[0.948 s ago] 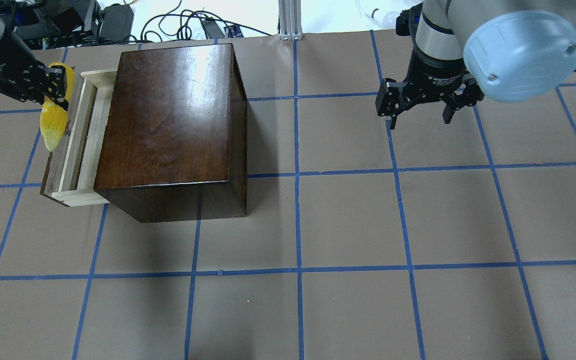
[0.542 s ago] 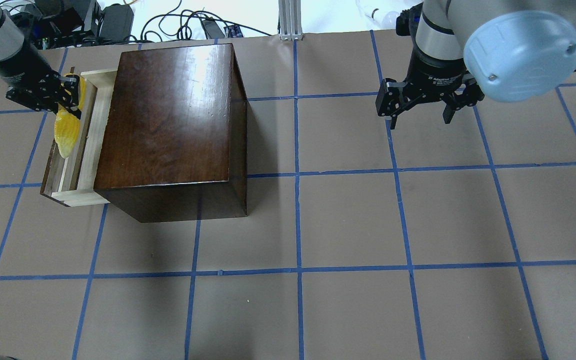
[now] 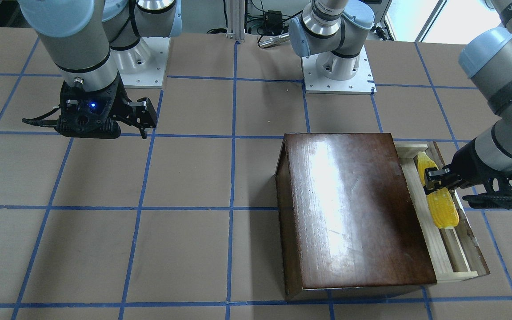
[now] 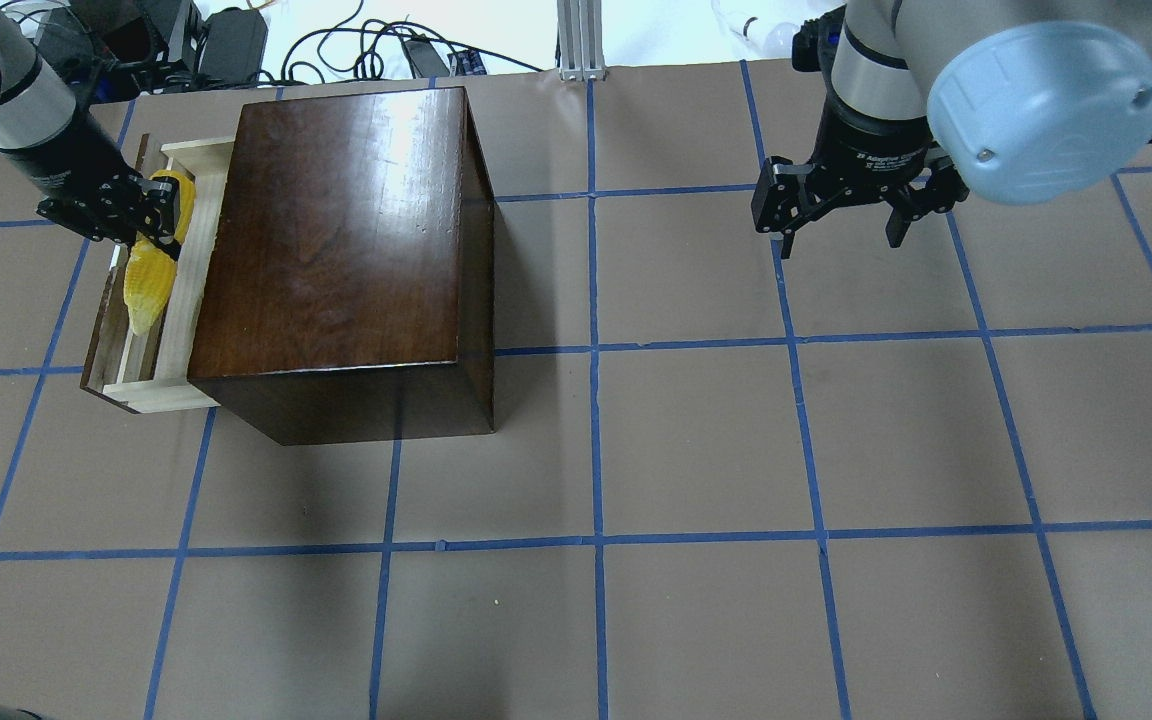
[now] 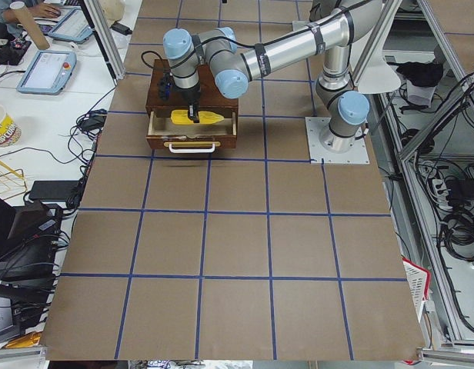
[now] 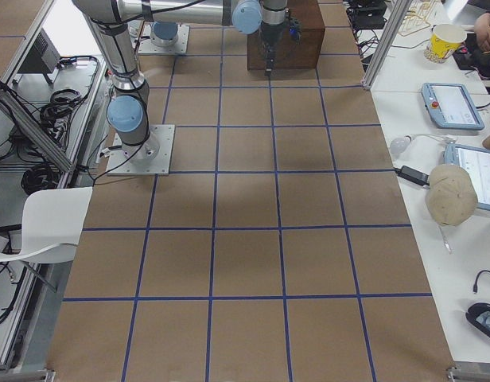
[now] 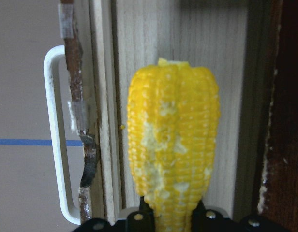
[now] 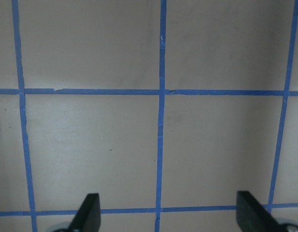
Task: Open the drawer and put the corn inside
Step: 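Carry the corn over the open drawer and lower it inside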
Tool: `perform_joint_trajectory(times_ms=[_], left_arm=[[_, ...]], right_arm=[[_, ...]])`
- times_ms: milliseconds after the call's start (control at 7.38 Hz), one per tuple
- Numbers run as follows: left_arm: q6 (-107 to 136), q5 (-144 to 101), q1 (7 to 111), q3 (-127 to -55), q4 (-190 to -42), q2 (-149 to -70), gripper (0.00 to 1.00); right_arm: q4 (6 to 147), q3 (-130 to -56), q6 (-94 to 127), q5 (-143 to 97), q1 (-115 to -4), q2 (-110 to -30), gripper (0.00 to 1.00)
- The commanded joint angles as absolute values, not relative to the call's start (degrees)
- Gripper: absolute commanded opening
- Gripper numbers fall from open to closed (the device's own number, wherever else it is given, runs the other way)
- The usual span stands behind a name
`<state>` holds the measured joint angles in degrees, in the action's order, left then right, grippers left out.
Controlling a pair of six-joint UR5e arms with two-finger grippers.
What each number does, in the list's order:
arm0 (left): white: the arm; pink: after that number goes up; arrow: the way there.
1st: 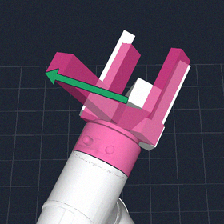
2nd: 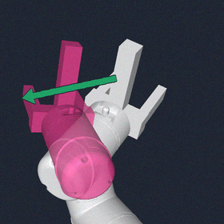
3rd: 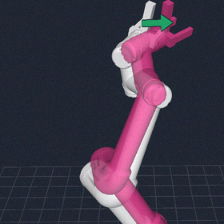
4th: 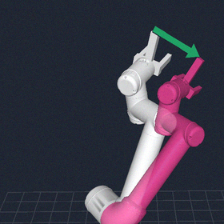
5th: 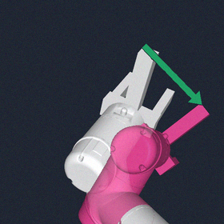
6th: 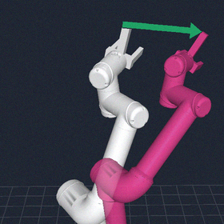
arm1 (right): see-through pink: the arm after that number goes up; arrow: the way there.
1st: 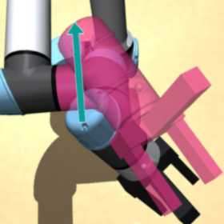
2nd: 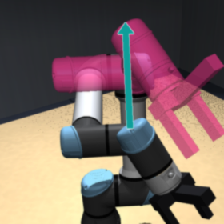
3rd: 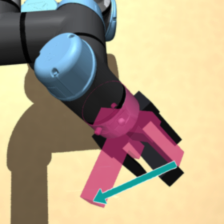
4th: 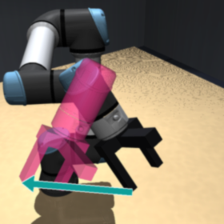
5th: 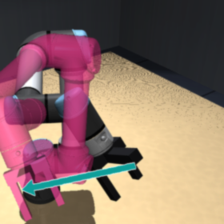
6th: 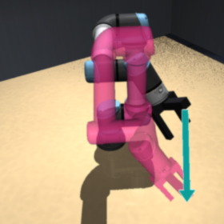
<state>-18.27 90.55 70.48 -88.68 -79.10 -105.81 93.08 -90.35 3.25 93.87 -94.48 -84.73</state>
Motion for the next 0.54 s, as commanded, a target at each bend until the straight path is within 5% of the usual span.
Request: perform_joint_trajectory(times_ms=[0, 135, 271, 406], left_arm=[[-18.5, 90.6, 70.3, -89.0, -78.7, -106.3, 0.0], [-18.5, 90.7, 70.3, -89.2, -78.7, -106.7, 0.18], [-18.5, 90.6, 70.3, -89.4, -78.6, -106.9, 0.78], [-18.5, 90.6, 70.3, -89.3, -78.7, -106.9, 0.9]], right_arm=[[93.1, -90.4, 3.3, 93.9, -94.5, -84.7, 1.0], [93.1, -90.4, 3.3, 93.9, -94.5, -84.7, 1.0], [93.1, -90.4, 3.3, 93.9, -94.5, -84.7, 1.0], [93.1, -90.4, 3.3, 93.9, -94.5, -84.7, 1.0]])
